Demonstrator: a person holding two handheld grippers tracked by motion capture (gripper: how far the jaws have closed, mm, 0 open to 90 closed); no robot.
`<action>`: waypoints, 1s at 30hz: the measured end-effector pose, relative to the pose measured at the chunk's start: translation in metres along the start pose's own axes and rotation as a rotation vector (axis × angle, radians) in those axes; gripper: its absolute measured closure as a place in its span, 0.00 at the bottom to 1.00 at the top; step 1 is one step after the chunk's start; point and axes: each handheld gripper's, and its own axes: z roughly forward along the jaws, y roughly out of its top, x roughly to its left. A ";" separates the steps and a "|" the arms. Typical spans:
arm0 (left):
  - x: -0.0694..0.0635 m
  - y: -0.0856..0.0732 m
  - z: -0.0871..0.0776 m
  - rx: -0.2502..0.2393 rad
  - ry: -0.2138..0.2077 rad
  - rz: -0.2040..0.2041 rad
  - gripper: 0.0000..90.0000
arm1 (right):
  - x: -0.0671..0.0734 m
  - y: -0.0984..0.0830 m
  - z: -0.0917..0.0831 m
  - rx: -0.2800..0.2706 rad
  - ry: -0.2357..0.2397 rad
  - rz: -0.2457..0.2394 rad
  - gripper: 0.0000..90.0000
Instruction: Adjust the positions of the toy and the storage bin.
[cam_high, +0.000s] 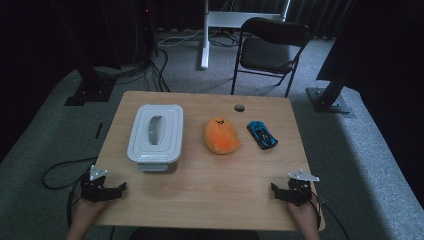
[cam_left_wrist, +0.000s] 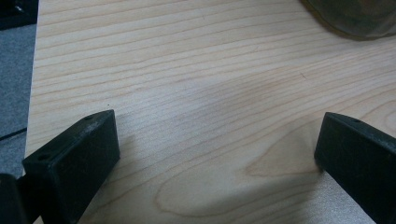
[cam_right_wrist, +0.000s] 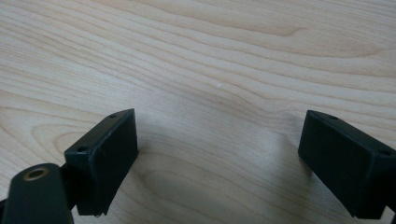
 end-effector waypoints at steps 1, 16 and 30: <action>0.000 0.000 0.000 0.000 0.000 0.000 0.00 | 0.000 0.000 0.000 0.000 0.000 -0.001 0.12; 0.000 0.000 0.000 0.000 -0.004 0.004 0.00 | 0.003 0.000 -0.002 0.008 -0.019 0.016 0.14; 0.001 0.000 0.000 -0.001 -0.011 0.012 0.00 | 0.008 0.002 -0.005 0.056 0.027 -0.034 0.12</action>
